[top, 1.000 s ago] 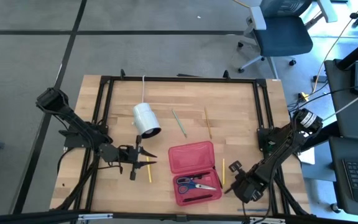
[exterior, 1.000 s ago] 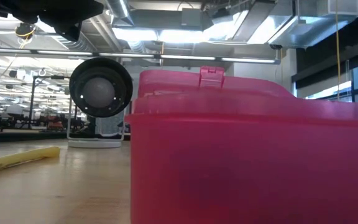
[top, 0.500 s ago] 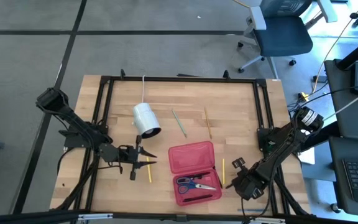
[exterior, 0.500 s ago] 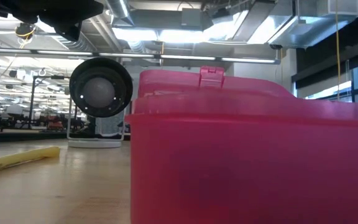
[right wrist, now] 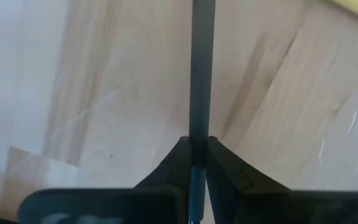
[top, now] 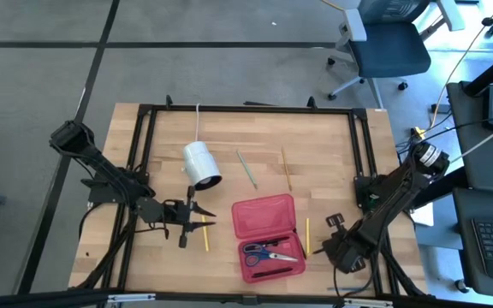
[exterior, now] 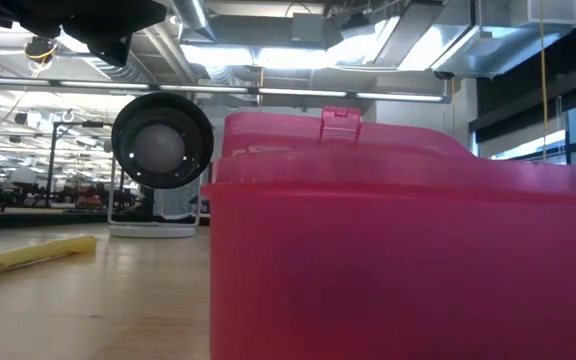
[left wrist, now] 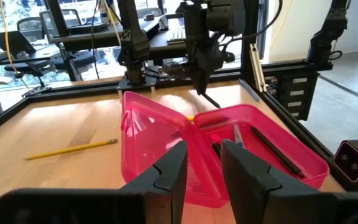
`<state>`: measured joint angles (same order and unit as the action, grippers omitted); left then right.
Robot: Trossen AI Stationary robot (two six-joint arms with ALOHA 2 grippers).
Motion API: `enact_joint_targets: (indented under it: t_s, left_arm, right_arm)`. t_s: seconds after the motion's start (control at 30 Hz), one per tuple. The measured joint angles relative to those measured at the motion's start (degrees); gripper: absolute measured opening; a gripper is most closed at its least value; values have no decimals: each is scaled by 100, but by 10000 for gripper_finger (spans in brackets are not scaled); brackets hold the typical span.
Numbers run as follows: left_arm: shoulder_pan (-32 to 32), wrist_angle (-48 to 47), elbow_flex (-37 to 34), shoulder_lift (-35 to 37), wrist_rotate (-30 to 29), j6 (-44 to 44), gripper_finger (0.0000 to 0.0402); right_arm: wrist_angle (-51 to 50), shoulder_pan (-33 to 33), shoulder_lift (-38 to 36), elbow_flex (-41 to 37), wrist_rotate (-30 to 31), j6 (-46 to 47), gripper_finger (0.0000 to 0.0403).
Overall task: Pick & place school supplies into a supply box
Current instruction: Put the black pen into the pink supply box
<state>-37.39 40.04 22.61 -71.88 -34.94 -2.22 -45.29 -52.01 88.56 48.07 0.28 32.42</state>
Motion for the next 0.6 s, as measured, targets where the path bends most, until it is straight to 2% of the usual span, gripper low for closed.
enact_joint_targets:
  t_s: [0.2,0.33,0.5,0.6]
  left_arm:
    - [0,1,0,0,-2,0,95]
    - [-2,-1,2,0,-2,0,94]
    - [-2,1,2,0,-2,0,91]
    - [0,0,2,0,-2,0,93]
  right_arm:
    - [70,2,-482,51,383,232,35]
    - [118,2,-744,332,936,274,37]
    - [1044,241,-741,786,2082,-812,34]
    - [1934,559,-618,944,2168,-1614,41]
